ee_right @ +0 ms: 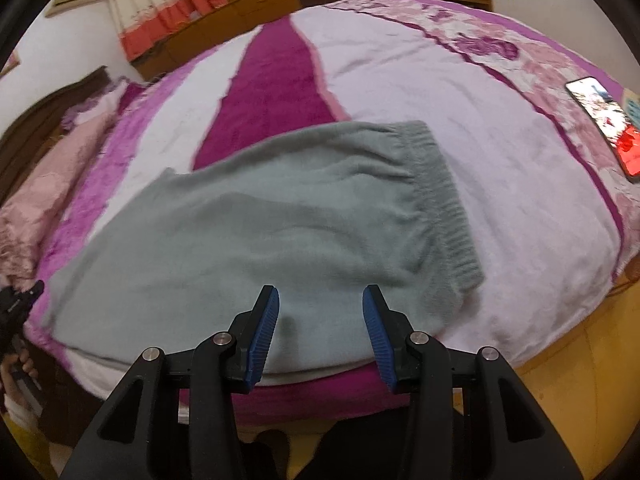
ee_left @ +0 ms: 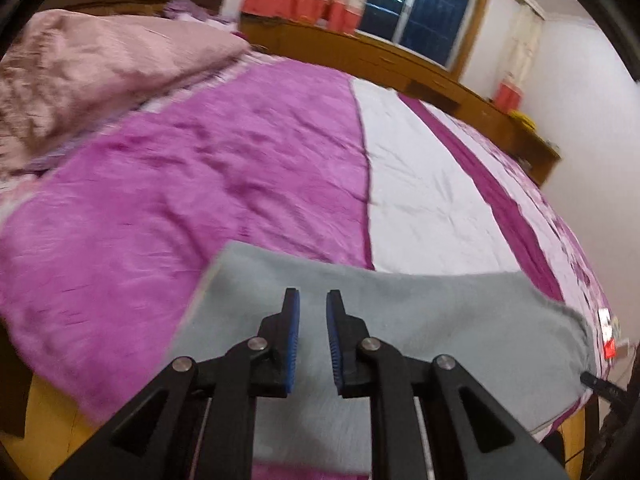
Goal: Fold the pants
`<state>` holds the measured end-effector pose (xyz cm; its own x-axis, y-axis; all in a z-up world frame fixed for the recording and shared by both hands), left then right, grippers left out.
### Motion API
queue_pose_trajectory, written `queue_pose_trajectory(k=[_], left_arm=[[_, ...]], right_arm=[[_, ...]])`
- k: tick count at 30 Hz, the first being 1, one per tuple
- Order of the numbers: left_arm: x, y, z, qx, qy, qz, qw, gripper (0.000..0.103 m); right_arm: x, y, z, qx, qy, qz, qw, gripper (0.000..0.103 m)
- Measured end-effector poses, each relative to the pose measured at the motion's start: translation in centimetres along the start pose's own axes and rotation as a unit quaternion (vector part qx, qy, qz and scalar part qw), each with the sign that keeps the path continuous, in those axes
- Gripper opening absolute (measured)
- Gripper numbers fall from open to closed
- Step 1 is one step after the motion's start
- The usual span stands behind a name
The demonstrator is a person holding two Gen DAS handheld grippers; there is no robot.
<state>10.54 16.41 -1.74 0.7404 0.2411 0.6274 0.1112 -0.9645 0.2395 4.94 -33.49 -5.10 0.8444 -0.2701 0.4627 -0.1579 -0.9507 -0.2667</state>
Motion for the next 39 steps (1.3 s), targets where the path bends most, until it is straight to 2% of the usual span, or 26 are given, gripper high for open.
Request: queue_pose_trajectory(k=[2, 3, 4, 7, 9, 13, 17, 18, 19, 23, 29, 32, 35, 39], left_arm=[[-0.5, -0.3, 2.5, 0.023, -0.017, 0.021, 0.9994, 0.014], [-0.6, -1.3, 3.8, 0.053, -0.025, 0.031, 0.9978, 0.014], [-0.5, -1.8, 4.5, 0.060, -0.022, 0.035, 0.9974, 0.014], [0.3, -3.6, 5.0, 0.090, -0.019, 0.036, 0.9951, 0.009], [0.7, -4.5, 4.9, 0.106, -0.024, 0.036, 0.9934, 0.007], [0.3, -4.4, 3.1, 0.109, -0.036, 0.048, 0.9922, 0.007], [-1.7, -2.7, -0.2, 0.084, -0.040, 0.060, 0.9938, 0.015], [-2.1, -2.4, -0.7, 0.082, -0.041, 0.057, 0.9941, 0.019], [-2.7, -2.2, -1.5, 0.079, -0.041, 0.051, 0.9947, 0.021], [-5.3, -1.8, -3.6, 0.068, -0.040, 0.013, 0.9968, 0.030], [-7.7, -2.6, -3.2, 0.076, -0.070, -0.029, 0.9943, 0.034], [-8.0, -2.6, -3.1, 0.076, -0.067, -0.035, 0.9942, 0.036], [-8.3, -2.7, -2.8, 0.080, -0.072, -0.040, 0.9933, 0.038], [-8.4, -2.7, -2.5, 0.085, -0.073, -0.041, 0.9928, 0.040]], right_arm=[[-0.3, 1.1, 0.6, -0.024, -0.006, 0.003, 1.000, 0.038], [-0.4, 1.8, 0.9, -0.042, -0.008, 0.001, 0.999, 0.035], [-0.5, 2.4, 1.1, -0.055, -0.008, 0.000, 0.998, 0.025], [-0.4, 3.6, 1.0, -0.052, -0.007, 0.029, 0.998, 0.018], [-0.3, 4.0, 1.0, -0.049, -0.007, 0.036, 0.998, 0.017], [-0.4, 4.2, 0.3, -0.028, 0.009, 0.042, 0.999, 0.017], [-0.5, 4.3, -2.4, 0.051, 0.053, 0.082, 0.994, 0.018], [-0.5, 4.8, -3.3, 0.058, 0.065, 0.093, 0.992, 0.022], [-0.6, 5.1, -3.8, 0.056, 0.072, 0.100, 0.991, 0.028], [-1.5, 6.4, -4.8, 0.057, 0.076, 0.121, 0.988, 0.035], [-2.6, 5.8, -2.3, 0.090, 0.039, 0.138, 0.986, 0.037], [-2.5, 5.0, -0.6, 0.095, 0.025, 0.138, 0.986, 0.037], [-2.0, 4.5, 0.0, 0.090, 0.030, 0.134, 0.986, 0.037], [-0.7, 5.4, 0.1, 0.071, 0.065, 0.158, 0.983, 0.037]])
Point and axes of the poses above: each gripper's, at about its wrist camera, not at the fingertips, and z roughly the way its jaws point, y to its right, x to its top, the point moved 10 cm from there along z, roughly the way its jaws point, and after that the axes turned 4 degrees about -y, right-handed, at the moved point
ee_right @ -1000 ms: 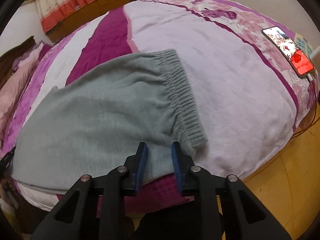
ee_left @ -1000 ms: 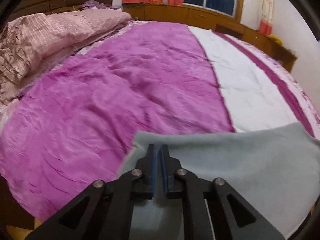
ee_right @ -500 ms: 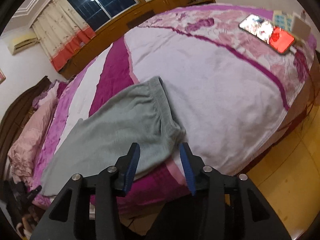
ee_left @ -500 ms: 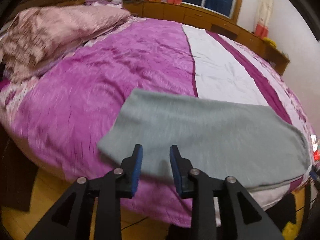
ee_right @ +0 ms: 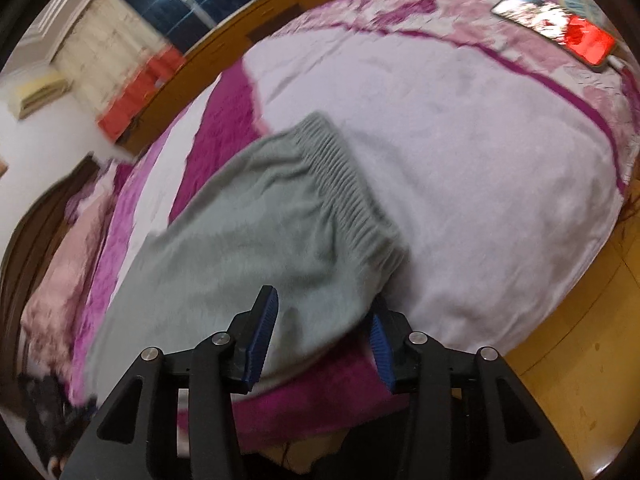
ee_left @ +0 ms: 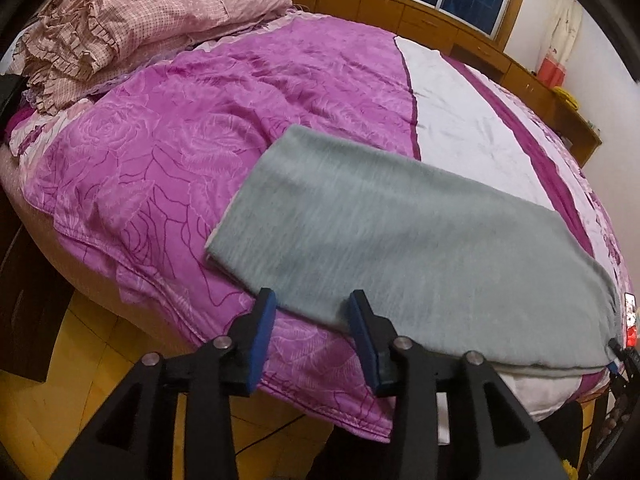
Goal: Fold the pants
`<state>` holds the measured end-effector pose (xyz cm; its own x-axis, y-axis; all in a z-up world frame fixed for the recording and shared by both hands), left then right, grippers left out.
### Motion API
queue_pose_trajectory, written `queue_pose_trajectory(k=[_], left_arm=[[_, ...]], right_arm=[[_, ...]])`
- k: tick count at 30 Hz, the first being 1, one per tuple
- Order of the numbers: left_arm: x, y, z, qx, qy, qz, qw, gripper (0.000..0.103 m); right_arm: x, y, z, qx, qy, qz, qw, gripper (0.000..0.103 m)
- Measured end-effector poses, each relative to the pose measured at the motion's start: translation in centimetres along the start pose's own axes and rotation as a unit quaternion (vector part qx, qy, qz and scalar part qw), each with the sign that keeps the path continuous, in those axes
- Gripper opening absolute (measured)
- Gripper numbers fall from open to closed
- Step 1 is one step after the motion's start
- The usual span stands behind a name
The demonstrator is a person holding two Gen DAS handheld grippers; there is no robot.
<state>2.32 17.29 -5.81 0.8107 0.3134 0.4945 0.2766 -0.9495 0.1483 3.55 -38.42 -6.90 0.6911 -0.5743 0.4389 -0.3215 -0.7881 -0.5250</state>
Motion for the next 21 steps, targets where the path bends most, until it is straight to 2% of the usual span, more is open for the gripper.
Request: queue_pose_trajectory(k=[2, 5, 11, 17, 19, 21], left_arm=[[0.0, 0.0, 0.0, 0.002, 0.000, 0.001, 1.0000, 0.040], [0.0, 0.0, 0.1, 0.002, -0.001, 0.002, 1.0000, 0.041], [0.1, 0.0, 0.3, 0.012, -0.004, 0.001, 0.9999, 0.042], [0.3, 0.1, 0.5, 0.017, -0.011, 0.003, 0.9998, 0.045], [0.3, 0.2, 0.4, 0.017, -0.012, 0.002, 0.9998, 0.046], [0.3, 0.2, 0.4, 0.019, -0.009, 0.007, 0.9997, 0.053]], right_arm=[[0.7, 0.6, 0.0, 0.003, 0.026, 0.029, 0.999, 0.037], [1.1, 1.2, 0.7, 0.015, 0.033, 0.042, 0.998, 0.037], [1.3, 0.8, 1.2, 0.014, 0.043, -0.001, 0.999, 0.037], [1.3, 0.8, 1.3, 0.025, 0.036, -0.003, 0.999, 0.037], [1.3, 0.8, 1.4, 0.024, 0.033, -0.007, 0.999, 0.037], [1.3, 0.8, 1.3, 0.023, 0.031, -0.009, 0.999, 0.037]])
Point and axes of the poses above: each gripper's, at about its wrist camera, not at the fingertips, and z roughly the way its jaws point, y to its right, x to its top, the point moved 10 cm from there along z, roughly the way its jaws point, and after that the axes turned 4 degrees about -y, right-handed, at the moved point
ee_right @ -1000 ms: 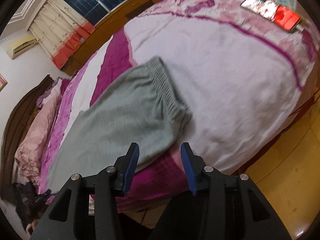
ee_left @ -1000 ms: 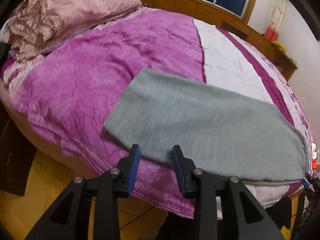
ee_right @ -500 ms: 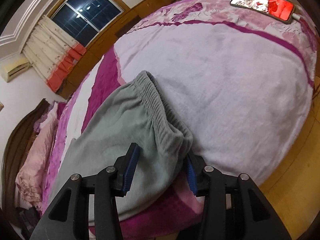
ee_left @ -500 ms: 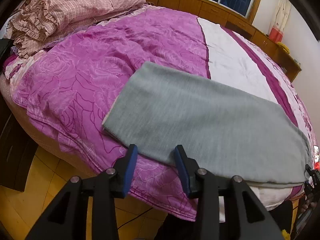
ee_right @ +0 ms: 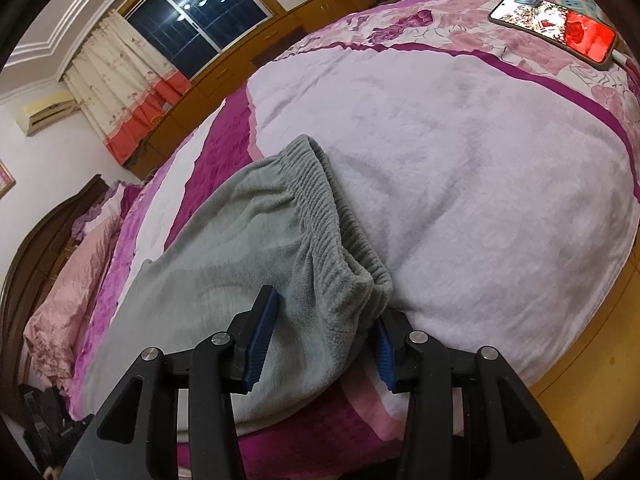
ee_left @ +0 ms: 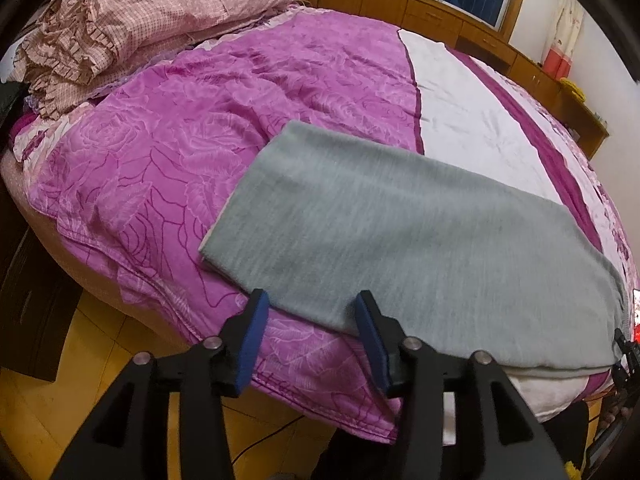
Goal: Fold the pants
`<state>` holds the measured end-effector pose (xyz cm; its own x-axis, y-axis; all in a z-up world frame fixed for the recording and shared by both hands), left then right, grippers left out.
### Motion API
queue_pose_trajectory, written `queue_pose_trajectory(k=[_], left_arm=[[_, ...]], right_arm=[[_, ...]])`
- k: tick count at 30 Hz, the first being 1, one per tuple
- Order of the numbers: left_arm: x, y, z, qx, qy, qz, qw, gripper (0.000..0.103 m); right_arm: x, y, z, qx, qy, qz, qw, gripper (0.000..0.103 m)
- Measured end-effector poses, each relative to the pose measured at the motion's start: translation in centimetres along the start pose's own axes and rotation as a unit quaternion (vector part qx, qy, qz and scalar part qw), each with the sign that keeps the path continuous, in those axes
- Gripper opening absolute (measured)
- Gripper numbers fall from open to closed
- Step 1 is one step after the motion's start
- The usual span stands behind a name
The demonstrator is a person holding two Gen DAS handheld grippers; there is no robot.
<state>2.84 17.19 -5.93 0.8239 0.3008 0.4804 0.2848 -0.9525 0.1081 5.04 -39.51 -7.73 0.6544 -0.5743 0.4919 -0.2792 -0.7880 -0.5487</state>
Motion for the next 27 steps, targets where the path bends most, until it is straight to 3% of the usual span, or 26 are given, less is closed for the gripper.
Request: queue_pose_trajectory(k=[3, 14, 18, 27], left_arm=[[0.0, 0.2, -0.2, 0.013, 0.003, 0.014, 0.9998, 0.062], [-0.7, 0.6, -1.3, 0.015, -0.009, 0.026, 0.9995, 0.063], [-0.8, 0.8, -1.9, 0.020, -0.006, 0.031, 0.9993, 0.063], [-0.8, 1.4, -3.1, 0.026, -0.001, 0.046, 0.9986, 0.063]], right_arm=[[0.1, -0.1, 0.1, -0.005, -0.005, -0.001, 1.000, 0.037], [0.6, -0.6, 0.4, -0.026, -0.025, -0.011, 0.999, 0.036], [0.3, -1.4, 0.0, -0.068, -0.012, -0.055, 0.996, 0.026], [0.5, -1.2, -0.8, -0.037, -0.010, -0.033, 0.999, 0.011]])
Point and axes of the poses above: each gripper's, at about its wrist camera, not at the fingertips, and z roughly the way its jaws point, y to its right, x to its top, the point moved 10 cm from there along z, roughly the way its jaws point, and after that the axes turned 4 degrees about -y, right-handed, at the moved point
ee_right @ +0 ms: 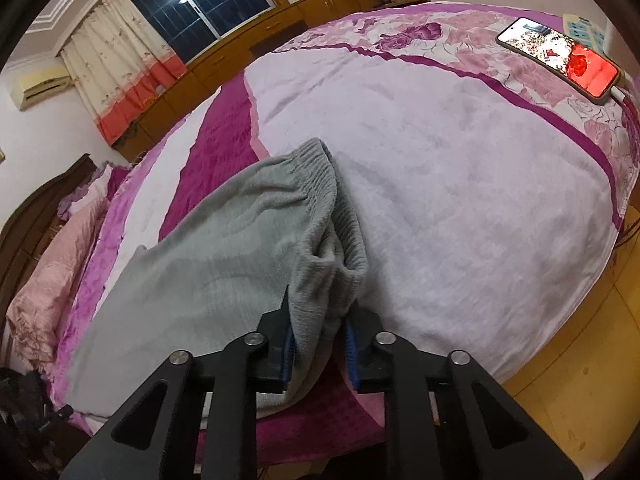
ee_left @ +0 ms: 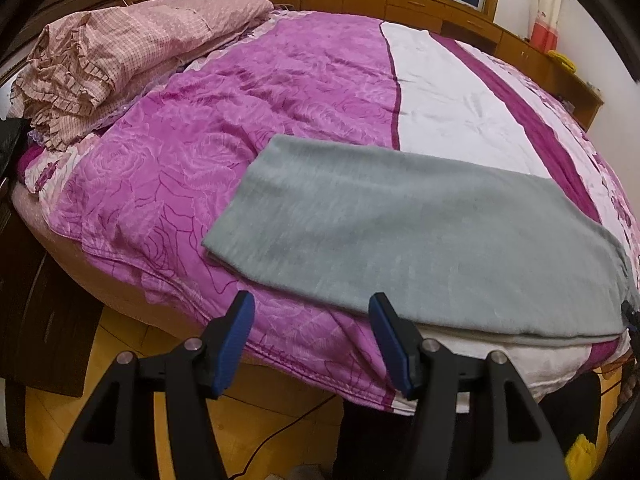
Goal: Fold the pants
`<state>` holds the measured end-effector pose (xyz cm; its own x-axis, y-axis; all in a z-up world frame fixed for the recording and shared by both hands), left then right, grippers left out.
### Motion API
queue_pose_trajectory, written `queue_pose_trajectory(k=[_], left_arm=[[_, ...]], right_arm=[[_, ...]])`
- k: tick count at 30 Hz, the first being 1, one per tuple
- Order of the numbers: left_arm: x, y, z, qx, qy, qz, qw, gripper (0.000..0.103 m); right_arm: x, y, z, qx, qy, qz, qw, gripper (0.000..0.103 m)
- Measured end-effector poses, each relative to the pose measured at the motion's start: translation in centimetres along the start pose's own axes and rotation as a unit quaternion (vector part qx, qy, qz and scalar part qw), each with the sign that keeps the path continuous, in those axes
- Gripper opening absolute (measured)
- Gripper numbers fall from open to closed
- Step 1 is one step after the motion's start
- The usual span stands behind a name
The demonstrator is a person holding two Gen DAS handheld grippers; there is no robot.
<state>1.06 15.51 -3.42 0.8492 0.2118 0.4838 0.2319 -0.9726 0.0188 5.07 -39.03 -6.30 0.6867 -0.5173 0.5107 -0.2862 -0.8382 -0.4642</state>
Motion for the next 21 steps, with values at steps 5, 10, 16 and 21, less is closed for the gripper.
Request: queue_pose_trajectory(k=[5, 10, 16, 21], left_arm=[[0.2, 0.4, -0.8, 0.000, 0.006, 0.006, 1.0000, 0.063], [0.3, 0.5, -1.5, 0.005, 0.012, 0.012, 0.9998, 0.063], [0.3, 0.7, -1.8, 0.009, 0.012, 0.016, 0.9998, 0.063], [0.4, 0.8, -1.9, 0.015, 0.009, 0.022, 0.9996, 0.063]], right_arm=[[0.4, -0.6, -0.8, 0.005, 0.009, -0.009, 1.000, 0.007], [0.8, -1.0, -1.6, 0.015, 0.013, -0.012, 1.000, 0.006], [1.1, -2.0, -2.4, 0.006, 0.019, -0.036, 0.999, 0.006], [1.3, -3.6, -3.0, -0.009, 0.028, -0.073, 0.997, 0.006]])
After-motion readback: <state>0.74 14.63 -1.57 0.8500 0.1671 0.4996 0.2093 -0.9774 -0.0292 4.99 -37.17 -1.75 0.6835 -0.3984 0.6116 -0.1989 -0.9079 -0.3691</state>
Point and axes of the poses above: each gripper's, at about its wrist camera, not at the fingertips, and z roughly the way its jaws point, y to its right, x to its top, the point moved 10 cm from there along z, roughly the way its jaws point, and after that the axes turned 4 degrees about -y, right-handed, at the moved point
